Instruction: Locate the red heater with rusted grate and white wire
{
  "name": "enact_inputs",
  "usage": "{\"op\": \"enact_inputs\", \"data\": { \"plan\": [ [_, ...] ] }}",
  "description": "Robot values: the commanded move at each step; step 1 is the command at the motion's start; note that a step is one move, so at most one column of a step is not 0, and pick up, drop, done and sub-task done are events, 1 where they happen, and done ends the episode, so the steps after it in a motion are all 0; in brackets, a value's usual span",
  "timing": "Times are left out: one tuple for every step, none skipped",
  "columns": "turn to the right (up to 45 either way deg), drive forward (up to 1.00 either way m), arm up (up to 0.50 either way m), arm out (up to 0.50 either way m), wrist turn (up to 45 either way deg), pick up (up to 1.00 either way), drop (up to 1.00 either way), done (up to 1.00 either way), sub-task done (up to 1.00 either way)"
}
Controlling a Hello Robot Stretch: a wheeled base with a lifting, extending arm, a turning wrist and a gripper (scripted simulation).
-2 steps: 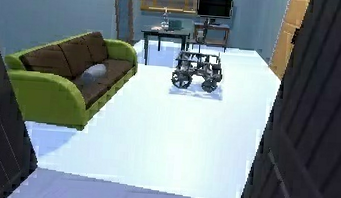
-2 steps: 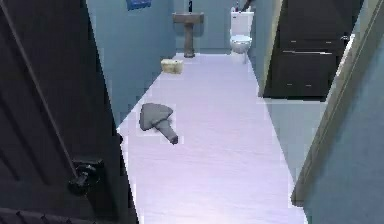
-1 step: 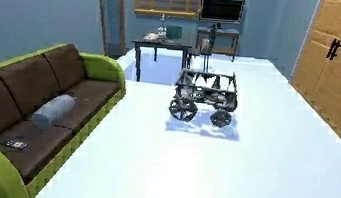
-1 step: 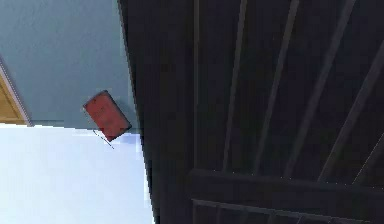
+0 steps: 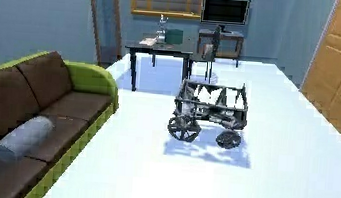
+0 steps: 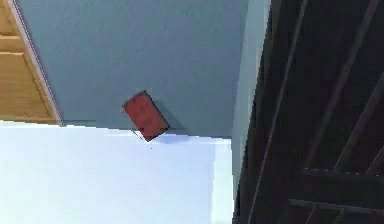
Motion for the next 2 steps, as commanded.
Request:
{"op": "enact_inputs", "data": {
  "plan": [
    [45.0, 0.00, 0.00, 0.00, 0.0, 0.00, 0.00, 0.00, 0.00],
    [30.0, 0.00, 0.00, 0.00, 0.0, 0.00, 0.00, 0.00, 0.00]
  ]
}}
